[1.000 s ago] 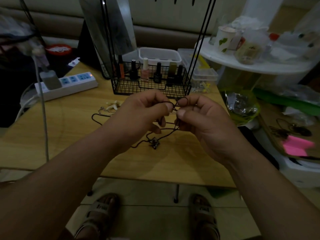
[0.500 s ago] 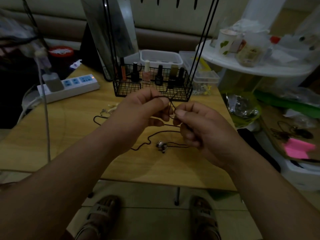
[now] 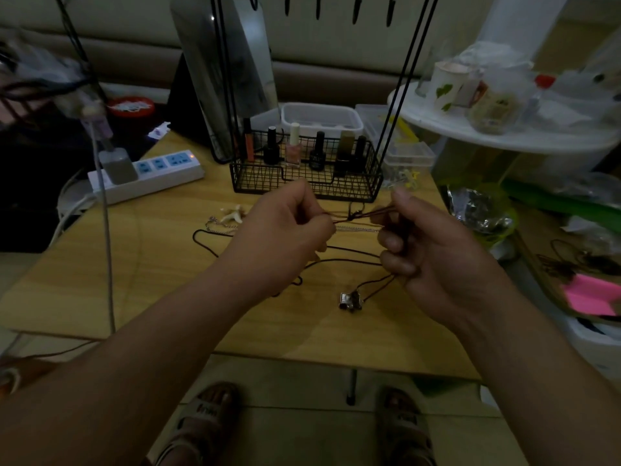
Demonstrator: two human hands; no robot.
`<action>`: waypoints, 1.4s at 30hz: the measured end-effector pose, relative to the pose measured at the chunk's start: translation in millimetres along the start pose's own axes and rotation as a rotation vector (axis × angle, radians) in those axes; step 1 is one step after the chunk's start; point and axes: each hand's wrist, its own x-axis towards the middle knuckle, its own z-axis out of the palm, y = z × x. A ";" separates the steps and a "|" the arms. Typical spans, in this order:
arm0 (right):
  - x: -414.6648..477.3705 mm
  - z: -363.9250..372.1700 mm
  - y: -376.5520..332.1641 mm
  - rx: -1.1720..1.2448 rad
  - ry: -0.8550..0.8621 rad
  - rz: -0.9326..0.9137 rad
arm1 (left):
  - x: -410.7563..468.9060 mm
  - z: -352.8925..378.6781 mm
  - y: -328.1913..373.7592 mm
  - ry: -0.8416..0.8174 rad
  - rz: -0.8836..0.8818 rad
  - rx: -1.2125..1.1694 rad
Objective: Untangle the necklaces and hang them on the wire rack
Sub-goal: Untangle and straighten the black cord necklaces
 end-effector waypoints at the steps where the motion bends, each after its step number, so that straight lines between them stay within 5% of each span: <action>1: -0.4 0.4 -0.6 0.051 0.003 0.004 | -0.7 0.2 0.1 -0.002 -0.008 0.017; 7: -0.9 -2.4 -5.6 0.209 0.019 0.017 | 2.3 0.3 -2.7 0.048 -0.082 -0.029; 11: 0.1 -4.5 -4.2 0.189 -0.001 0.091 | 4.8 1.8 -1.7 0.085 -0.164 -0.314; 16: -2.2 -7.8 -1.9 -0.030 -0.050 0.251 | 5.9 3.9 2.2 0.149 -0.189 -0.576; 22: -7.0 -2.9 2.5 -0.257 -0.179 0.205 | 7.0 10.5 1.2 0.196 -0.213 -0.531; 36: -3.0 3.7 7.3 -0.198 -0.058 0.053 | 0.6 9.8 11.9 -0.241 -0.295 -0.633; 42: -1.7 4.1 8.2 -0.212 0.025 -0.013 | -0.6 11.1 2.5 -0.179 -0.121 -0.518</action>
